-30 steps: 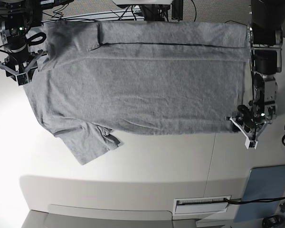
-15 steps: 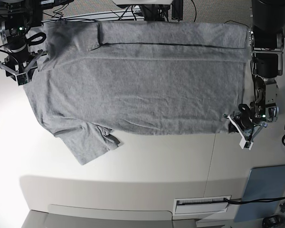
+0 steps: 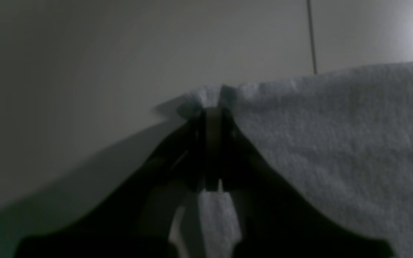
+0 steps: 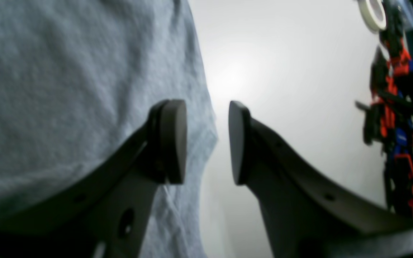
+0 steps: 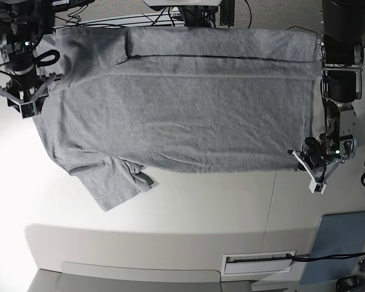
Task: Fold the T-shirt properly
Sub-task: 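Move the left gripper along the shirt side and grasp the edge near the sleeve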
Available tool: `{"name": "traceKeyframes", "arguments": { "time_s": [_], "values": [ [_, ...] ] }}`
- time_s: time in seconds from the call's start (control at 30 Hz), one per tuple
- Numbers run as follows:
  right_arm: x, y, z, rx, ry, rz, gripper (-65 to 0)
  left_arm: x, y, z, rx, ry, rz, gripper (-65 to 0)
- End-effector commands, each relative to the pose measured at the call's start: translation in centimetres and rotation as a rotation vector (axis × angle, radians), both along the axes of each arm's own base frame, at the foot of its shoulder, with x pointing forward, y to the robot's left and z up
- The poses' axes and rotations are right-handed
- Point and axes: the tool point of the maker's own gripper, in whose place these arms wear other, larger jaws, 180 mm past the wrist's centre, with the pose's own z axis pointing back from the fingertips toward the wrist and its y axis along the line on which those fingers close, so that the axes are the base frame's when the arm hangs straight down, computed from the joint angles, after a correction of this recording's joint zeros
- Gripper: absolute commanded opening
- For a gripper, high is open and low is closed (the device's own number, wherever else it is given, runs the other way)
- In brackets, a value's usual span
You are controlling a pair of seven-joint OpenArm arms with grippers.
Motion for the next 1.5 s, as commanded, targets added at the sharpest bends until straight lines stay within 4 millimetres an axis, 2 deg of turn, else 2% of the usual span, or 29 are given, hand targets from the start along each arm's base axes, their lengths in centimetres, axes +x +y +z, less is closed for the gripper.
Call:
{"name": "traceKeyframes", "arguments": {
  "time_s": [0.0,0.03,0.07,0.2,0.3,0.5,0.7,0.83,0.9,1.0,1.1,1.3,1.47],
  "values": [
    [1.1,0.0,1.4,-0.016,-0.040,0.018,-45.0,1.3,1.1,1.8,0.023,-0.040,0.012,-65.0],
    [1.6,0.3,1.5,-0.009,-0.043,0.029,-45.0,1.4,1.1,1.9,0.023,-0.042,0.012,-65.0],
    [2.1,0.4,1.9,-0.004,-0.054,0.029,-45.0,1.4,1.1,1.9,0.022,-0.043,0.012,-62.2],
    [3.7,1.0,3.0,0.047,-0.105,0.030,-45.0,1.6,0.6,2.1,-0.008,-0.057,0.014,-41.6],
    [3.9,0.9,3.1,0.046,-0.108,0.028,-45.0,1.9,0.3,2.5,-0.040,-0.071,0.024,-36.3],
    [3.8,0.9,3.1,0.046,-0.104,0.025,-45.0,1.9,0.3,2.4,-0.043,-0.068,0.025,-36.2],
    [3.8,1.0,2.9,0.048,-0.095,0.028,-45.0,3.1,1.0,4.1,-0.031,-0.095,0.030,-36.2],
    [3.8,2.2,2.2,0.061,-0.076,0.056,-45.0,3.2,1.3,4.6,-0.020,-0.054,0.031,-36.2],
    [3.8,3.1,1.6,0.068,-0.060,0.080,-45.0,3.0,0.8,4.5,-0.039,-0.031,0.009,-36.2],
    [3.7,4.1,0.9,0.049,-0.038,0.111,-45.0,2.5,-0.3,4.2,-0.094,-0.005,-0.011,-36.2],
    [3.7,4.5,0.6,0.032,-0.025,0.126,-45.0,2.0,-0.5,3.5,-0.102,0.011,-0.003,-36.2],
    [3.7,4.5,0.6,0.032,-0.025,0.126,-45.0,0.8,2.0,1.6,0.000,0.025,0.096,-36.2],
    [3.7,4.5,0.6,0.033,-0.028,0.128,-45.0,-0.2,0.3,0.7,-0.081,0.037,0.051,-36.2]
  ]
}}
